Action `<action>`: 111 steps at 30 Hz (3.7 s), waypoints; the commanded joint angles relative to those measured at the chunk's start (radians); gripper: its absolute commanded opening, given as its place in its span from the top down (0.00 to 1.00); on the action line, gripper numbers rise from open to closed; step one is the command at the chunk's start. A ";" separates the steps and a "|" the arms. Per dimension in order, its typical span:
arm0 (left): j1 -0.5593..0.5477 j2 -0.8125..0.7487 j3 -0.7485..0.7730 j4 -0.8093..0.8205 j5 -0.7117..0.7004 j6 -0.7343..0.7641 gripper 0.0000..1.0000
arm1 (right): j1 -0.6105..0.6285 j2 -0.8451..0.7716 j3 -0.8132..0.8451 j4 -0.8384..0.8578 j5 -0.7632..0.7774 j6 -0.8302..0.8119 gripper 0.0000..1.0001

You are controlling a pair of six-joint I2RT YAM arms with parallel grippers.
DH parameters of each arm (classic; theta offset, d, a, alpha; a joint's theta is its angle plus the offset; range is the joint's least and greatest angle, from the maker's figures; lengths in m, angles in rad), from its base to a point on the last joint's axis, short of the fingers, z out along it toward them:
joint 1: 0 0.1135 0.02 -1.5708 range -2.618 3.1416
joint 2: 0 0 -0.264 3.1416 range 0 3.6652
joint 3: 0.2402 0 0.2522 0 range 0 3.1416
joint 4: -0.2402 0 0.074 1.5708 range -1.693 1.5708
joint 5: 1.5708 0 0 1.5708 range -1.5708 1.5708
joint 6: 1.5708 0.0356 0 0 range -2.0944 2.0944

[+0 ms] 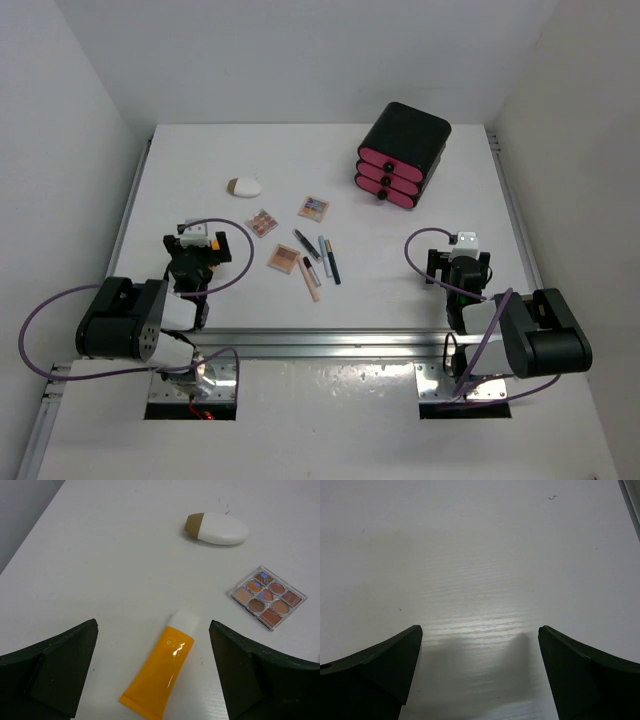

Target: Organize the makeup

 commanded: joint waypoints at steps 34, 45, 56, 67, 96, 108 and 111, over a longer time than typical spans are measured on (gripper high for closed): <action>-0.095 -0.294 0.831 -1.173 0.145 0.328 0.00 | 0.242 0.062 1.673 -1.473 0.348 -0.079 0.00; -0.095 -0.305 0.756 -1.274 0.299 0.171 0.00 | 0.468 0.337 1.819 -1.194 0.684 -0.793 0.00; -0.095 -0.305 0.702 -1.293 0.288 0.150 0.00 | 0.345 0.424 1.851 -1.797 0.295 0.524 0.03; -0.095 -0.351 0.624 -1.274 0.259 0.131 0.00 | 0.400 0.481 1.728 -1.690 0.387 0.843 0.19; -0.095 -0.361 0.605 -1.265 0.251 0.113 0.00 | 0.376 0.718 1.815 -1.511 0.463 0.732 0.40; -0.095 -0.361 0.596 -1.265 0.242 0.113 0.00 | 0.380 0.752 1.840 -1.467 0.503 0.694 0.45; -0.086 -0.361 0.596 -1.265 0.242 0.113 0.00 | 0.382 0.752 1.838 -1.459 0.506 0.688 0.47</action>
